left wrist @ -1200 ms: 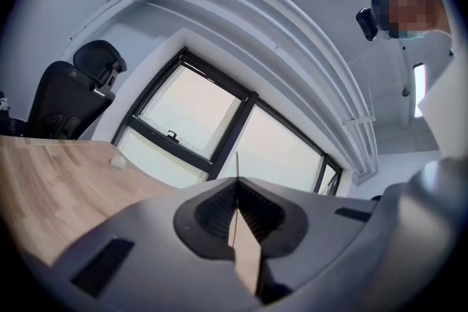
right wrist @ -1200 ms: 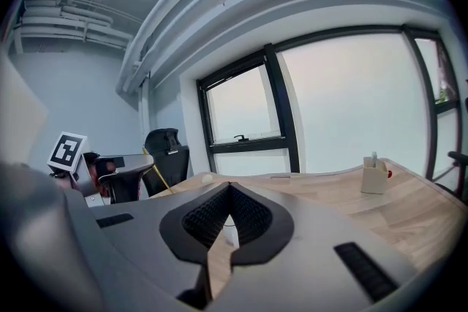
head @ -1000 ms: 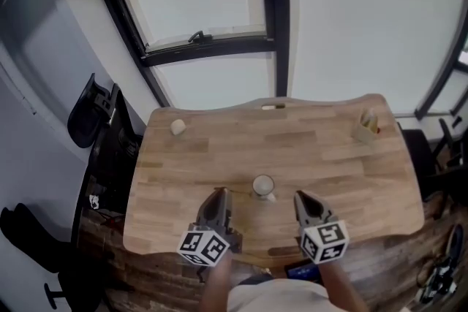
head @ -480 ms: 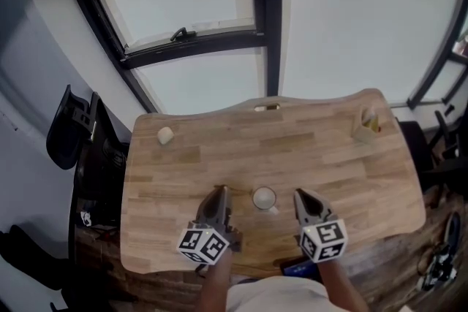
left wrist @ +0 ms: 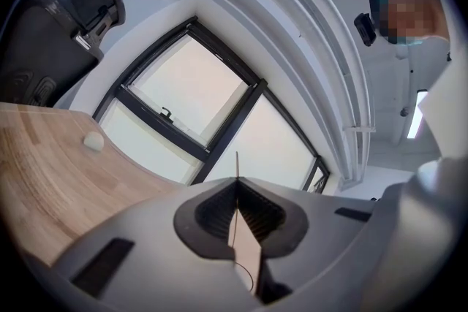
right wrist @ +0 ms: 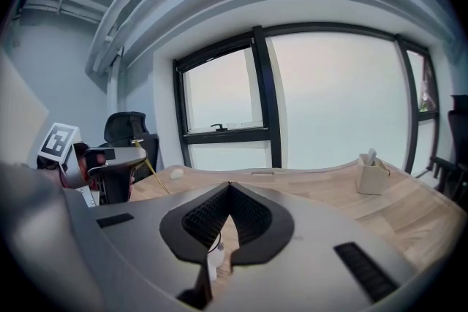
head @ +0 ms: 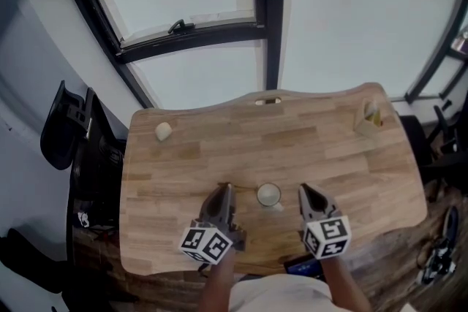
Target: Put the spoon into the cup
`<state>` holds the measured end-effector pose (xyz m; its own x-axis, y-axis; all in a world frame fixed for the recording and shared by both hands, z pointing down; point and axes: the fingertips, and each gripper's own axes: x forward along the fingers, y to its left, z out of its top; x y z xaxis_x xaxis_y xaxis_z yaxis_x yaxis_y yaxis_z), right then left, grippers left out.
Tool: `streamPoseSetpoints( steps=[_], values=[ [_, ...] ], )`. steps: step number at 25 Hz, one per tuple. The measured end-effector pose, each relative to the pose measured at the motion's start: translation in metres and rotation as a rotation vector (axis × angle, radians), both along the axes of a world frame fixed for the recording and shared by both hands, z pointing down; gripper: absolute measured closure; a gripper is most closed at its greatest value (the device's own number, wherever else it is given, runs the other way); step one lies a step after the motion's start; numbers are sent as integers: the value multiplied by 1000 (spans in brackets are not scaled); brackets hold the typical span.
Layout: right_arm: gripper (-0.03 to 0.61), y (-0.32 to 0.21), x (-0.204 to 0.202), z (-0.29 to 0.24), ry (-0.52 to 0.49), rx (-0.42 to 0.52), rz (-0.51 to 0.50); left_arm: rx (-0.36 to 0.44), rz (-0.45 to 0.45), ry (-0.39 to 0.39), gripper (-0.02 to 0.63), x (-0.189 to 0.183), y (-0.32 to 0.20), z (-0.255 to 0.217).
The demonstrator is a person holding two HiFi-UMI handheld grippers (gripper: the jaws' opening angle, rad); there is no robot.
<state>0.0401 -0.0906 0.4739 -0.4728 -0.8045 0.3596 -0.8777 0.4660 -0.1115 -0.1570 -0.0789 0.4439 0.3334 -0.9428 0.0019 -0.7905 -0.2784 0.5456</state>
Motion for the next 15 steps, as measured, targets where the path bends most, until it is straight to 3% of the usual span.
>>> streamPoseSetpoints(
  steps=[15],
  values=[
    [581,28,26,0,12,-2,72,-22,6,-6,612,-4,17,10]
  ],
)
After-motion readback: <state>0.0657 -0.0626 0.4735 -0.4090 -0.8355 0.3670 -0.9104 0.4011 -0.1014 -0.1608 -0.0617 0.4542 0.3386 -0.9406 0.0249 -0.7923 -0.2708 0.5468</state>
